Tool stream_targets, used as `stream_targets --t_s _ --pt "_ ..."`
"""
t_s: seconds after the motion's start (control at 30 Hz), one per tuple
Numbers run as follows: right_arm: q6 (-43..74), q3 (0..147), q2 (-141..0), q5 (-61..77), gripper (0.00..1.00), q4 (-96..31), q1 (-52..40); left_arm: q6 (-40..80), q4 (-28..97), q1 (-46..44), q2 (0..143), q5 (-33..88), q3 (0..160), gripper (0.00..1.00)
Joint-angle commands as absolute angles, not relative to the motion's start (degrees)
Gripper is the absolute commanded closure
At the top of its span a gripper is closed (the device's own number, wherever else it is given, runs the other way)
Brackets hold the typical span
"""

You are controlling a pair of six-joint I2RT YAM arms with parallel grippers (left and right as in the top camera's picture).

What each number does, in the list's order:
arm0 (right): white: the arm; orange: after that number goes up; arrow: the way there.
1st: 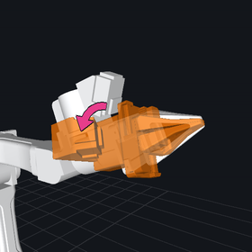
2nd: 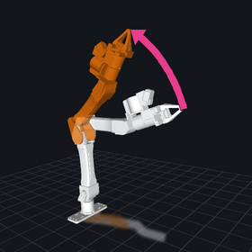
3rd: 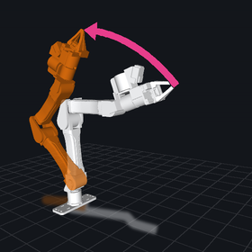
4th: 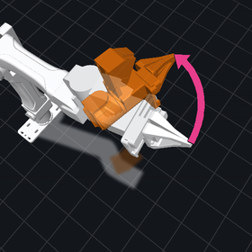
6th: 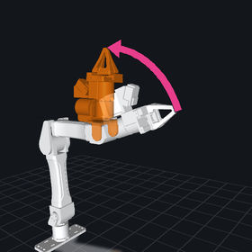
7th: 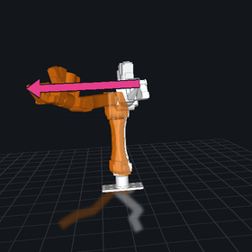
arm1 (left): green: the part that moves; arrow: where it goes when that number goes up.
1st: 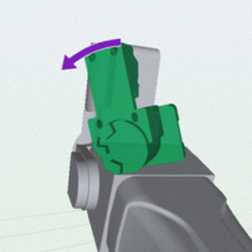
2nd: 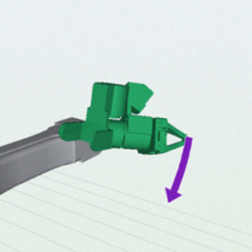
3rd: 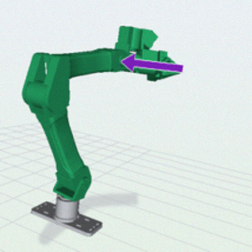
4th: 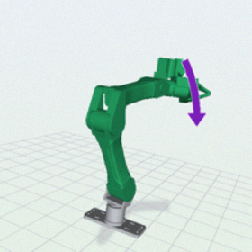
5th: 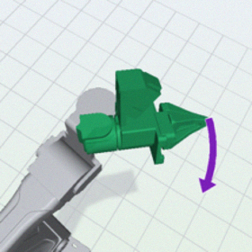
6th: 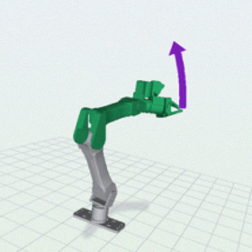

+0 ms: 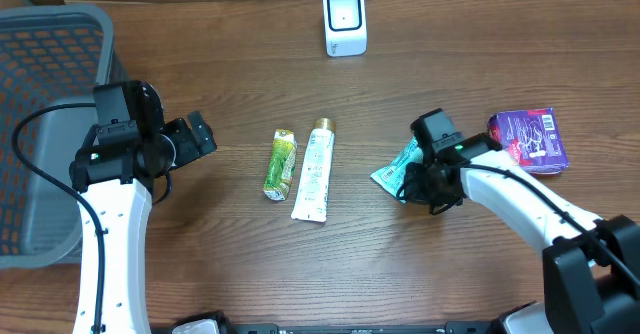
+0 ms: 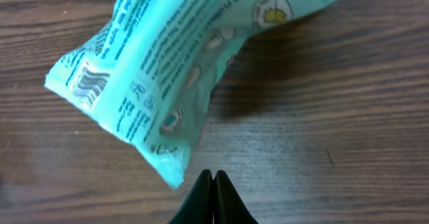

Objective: Scan the item barcode

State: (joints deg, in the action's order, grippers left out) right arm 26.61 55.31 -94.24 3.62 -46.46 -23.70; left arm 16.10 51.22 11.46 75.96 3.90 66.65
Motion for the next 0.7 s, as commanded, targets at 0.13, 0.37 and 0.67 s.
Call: stream_targets --t_s 0.13,0.37,0.67 --pt "27.5 55.7 -98.0 2.2 0.96 -40.8 -24.9 15.0 51.2 11.5 75.4 4.1 66.5 0.0" --pt "12.8 56.6 -99.6 9.2 0.96 -33.9 -24.9 15.0 51.2 11.5 75.4 4.1 66.5 0.0" --pt "16.6 66.3 -99.4 12.7 0.89 -39.6 -23.9 15.0 51.1 11.5 75.4 4.1 66.5 0.01"
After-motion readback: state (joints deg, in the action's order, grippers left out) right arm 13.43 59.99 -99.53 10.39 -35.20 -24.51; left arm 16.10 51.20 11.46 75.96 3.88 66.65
